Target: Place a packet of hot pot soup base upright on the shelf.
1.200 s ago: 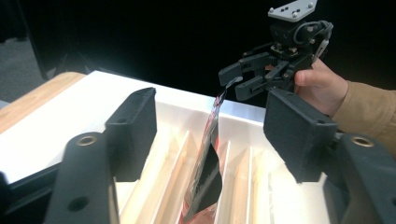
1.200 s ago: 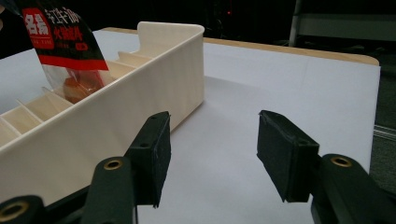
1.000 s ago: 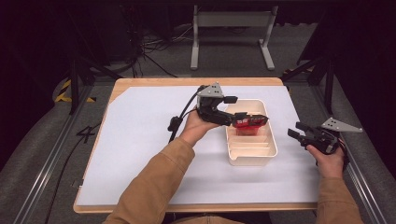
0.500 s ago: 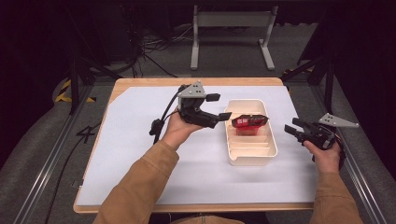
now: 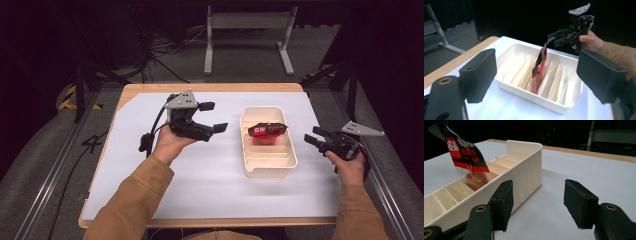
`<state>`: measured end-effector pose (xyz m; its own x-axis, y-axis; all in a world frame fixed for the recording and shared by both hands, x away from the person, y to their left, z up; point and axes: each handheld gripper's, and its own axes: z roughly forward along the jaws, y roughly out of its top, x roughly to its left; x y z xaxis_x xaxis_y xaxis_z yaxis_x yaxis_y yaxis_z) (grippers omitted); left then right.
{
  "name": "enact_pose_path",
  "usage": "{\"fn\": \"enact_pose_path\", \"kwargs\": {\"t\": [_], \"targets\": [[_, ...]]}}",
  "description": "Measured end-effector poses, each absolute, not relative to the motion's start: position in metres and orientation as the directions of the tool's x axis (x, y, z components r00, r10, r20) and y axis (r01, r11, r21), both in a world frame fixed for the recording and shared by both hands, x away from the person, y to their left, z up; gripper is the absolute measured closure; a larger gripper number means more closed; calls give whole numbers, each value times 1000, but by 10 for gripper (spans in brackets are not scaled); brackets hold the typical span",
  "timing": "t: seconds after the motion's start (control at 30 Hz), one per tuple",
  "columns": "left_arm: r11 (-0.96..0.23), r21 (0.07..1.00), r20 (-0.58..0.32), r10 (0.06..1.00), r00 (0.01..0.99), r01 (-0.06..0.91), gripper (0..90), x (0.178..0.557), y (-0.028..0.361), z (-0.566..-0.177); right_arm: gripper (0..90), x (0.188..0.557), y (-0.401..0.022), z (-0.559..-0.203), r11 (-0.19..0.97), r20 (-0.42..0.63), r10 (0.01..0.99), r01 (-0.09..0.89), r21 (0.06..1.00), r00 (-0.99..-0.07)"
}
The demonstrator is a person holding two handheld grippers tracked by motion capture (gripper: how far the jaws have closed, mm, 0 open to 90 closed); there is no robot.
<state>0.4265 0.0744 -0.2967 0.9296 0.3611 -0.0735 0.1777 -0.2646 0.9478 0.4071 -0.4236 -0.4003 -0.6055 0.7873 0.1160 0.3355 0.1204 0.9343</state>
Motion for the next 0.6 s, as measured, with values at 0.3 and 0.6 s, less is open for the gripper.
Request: {"fn": "enact_pose_path", "kwargs": {"t": [0.3, 0.6], "targets": [[-291, 943, -36, 389, 920, 160, 131, 413, 96, -300, 407, 407, -418, -403, 154, 100, 781, 344, 926, -616], [-313, 928, -37, 463, 885, 203, 81, 405, 118, -315, 460, 403, -417, -404, 172, 85, 776, 340, 925, -625]]}}
